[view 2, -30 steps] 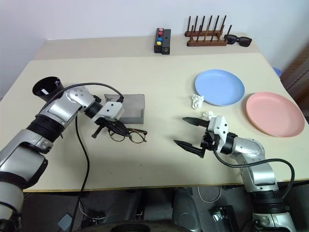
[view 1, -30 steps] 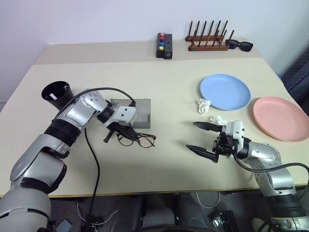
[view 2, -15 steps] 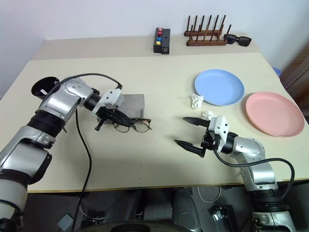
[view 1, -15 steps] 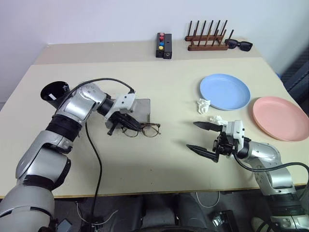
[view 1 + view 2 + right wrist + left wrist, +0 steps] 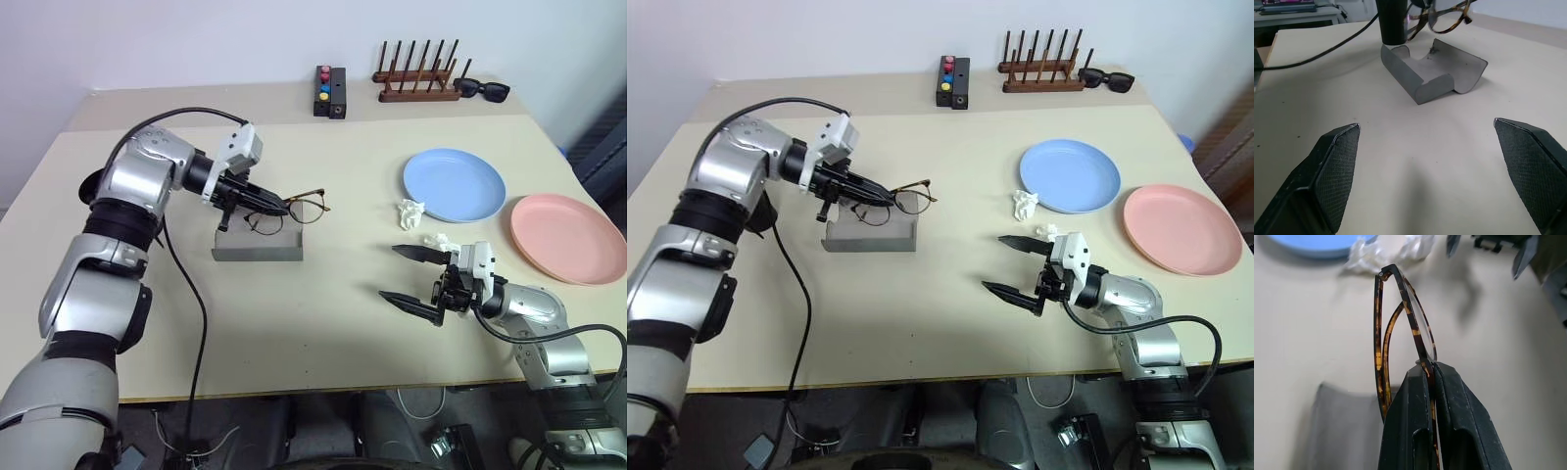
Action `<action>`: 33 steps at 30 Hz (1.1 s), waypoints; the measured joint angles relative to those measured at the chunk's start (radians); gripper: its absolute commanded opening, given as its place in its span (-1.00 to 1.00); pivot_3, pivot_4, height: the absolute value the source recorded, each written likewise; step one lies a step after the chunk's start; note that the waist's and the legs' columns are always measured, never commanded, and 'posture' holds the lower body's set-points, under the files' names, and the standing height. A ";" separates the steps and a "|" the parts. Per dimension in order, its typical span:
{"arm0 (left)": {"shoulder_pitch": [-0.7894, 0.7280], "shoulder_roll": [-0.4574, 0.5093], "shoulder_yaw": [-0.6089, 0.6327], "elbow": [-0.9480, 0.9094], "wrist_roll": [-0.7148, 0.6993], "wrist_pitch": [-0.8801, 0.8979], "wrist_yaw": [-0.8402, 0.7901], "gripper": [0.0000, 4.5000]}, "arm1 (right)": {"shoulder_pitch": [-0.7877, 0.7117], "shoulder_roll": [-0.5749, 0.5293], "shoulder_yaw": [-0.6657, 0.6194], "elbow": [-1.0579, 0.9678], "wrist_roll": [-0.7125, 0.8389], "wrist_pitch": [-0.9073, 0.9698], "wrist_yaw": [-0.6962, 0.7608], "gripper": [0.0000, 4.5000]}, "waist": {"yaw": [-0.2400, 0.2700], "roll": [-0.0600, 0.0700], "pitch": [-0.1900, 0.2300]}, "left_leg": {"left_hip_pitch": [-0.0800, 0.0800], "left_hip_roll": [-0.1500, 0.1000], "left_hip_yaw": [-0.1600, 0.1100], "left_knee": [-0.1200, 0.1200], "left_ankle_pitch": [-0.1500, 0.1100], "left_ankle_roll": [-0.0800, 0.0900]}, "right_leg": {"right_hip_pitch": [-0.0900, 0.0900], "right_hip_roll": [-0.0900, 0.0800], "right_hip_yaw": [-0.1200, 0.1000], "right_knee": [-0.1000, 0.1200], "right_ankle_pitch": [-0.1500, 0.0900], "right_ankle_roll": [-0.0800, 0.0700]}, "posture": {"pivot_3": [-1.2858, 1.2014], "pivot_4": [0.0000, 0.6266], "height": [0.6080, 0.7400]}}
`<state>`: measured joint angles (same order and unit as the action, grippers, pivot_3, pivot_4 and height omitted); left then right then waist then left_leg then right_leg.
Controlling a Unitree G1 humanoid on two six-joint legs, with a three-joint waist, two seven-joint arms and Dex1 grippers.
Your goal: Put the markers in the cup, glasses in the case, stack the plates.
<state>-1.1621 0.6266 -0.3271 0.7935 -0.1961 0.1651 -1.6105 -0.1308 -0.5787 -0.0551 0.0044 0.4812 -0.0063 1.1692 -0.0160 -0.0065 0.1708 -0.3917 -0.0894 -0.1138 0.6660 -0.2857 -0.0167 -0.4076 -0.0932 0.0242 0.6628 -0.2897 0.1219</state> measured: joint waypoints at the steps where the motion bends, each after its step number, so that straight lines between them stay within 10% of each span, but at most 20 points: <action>1: -0.012 0.002 0.000 0.031 0.009 -0.015 0.000 -0.97 | 0.000 0.001 0.001 -0.001 0.000 0.001 -0.002 1.00 | 0.000 0.000 0.000 | 0.000 0.000 0.000 0.000 0.000 0.000 | 0.000 0.000 0.000 0.000 0.000 0.000 | 0.03 -0.52 1.00; 33: 0.069 -0.021 -0.051 0.213 0.168 -0.365 -0.001 -0.97 | 0.034 -0.001 -0.002 -0.049 0.004 0.029 -0.025 1.00 | 0.001 0.000 0.000 | 0.000 0.000 0.000 0.000 -0.001 0.001 | 0.000 0.000 0.000 0.001 0.000 0.000 | 0.03 -0.52 1.00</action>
<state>-1.0928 0.6057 -0.3784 1.0062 -0.0281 -0.2003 -1.6112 -0.0972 -0.5800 -0.0570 -0.0444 0.4848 0.0226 1.1437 -0.0152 -0.0070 0.1710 -0.3920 -0.0896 -0.1138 0.6663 -0.2863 -0.0156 -0.4081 -0.0933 0.0242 0.6635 -0.2897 0.1219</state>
